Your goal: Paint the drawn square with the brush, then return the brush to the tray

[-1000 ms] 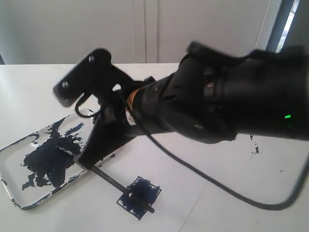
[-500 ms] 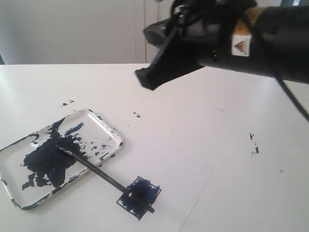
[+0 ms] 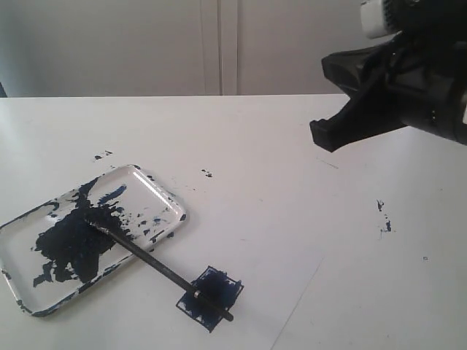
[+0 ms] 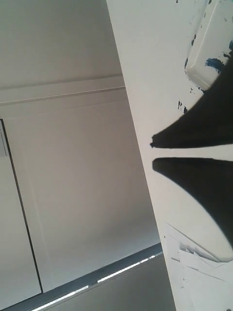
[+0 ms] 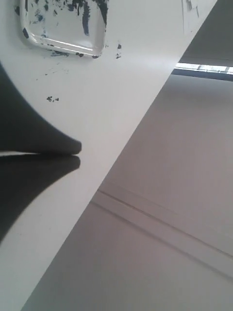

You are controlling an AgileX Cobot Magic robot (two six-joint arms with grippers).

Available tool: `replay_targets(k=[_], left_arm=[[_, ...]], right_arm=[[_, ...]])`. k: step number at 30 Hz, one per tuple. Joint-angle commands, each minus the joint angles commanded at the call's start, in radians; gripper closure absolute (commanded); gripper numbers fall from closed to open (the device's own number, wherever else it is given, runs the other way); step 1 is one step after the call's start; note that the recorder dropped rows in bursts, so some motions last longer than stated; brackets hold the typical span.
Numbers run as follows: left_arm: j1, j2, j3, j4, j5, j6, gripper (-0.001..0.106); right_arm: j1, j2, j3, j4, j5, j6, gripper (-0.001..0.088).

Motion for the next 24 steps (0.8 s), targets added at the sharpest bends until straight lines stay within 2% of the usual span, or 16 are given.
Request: replay_targets(k=[3,9,14,16,17,18,21,22,24], left_arm=[[0.000,0.000,0.000,0.000,0.010,0.000,0.091],[0.000,0.000,0.000,0.000,0.007,0.000,0.091],[0.000,0.000,0.000,-0.029,0.005,0.000,0.091],[0.000,0.000,0.000,-0.191,0.005,0.000,0.091],[0.000,0.000,0.000,-0.417,0.022,0.000,0.091],[0.000,0.000,0.000,-0.558,0.037,0.000,0.091],[0.000,0.000,0.000,-0.866,0.037,0.000,0.091],[0.000,0.000,0.000,-0.919,0.037,0.000,0.091],[0.000,0.000,0.000,-0.909,0.037,0.000,0.091]], right_arm=[[0.000,-0.029,0.000,0.000,0.002,-0.007,0.0868],[0.000,-0.096,0.000,0.000,0.040,-0.137,0.0868],[-0.002,-0.164,0.000,0.000,0.113,-0.132,0.0868],[-0.002,-0.199,0.000,0.000,0.125,-0.132,0.0868],[-0.002,-0.218,0.000,0.000,0.128,-0.132,0.0868],[-0.002,-0.228,0.002,0.000,0.133,-0.132,0.0868],[-0.002,-0.252,0.006,0.000,0.210,-0.132,0.0868],[-0.002,-0.254,0.006,0.000,0.242,-0.132,0.0868],[-0.002,-0.261,0.008,0.002,0.274,-0.132,0.0868]])
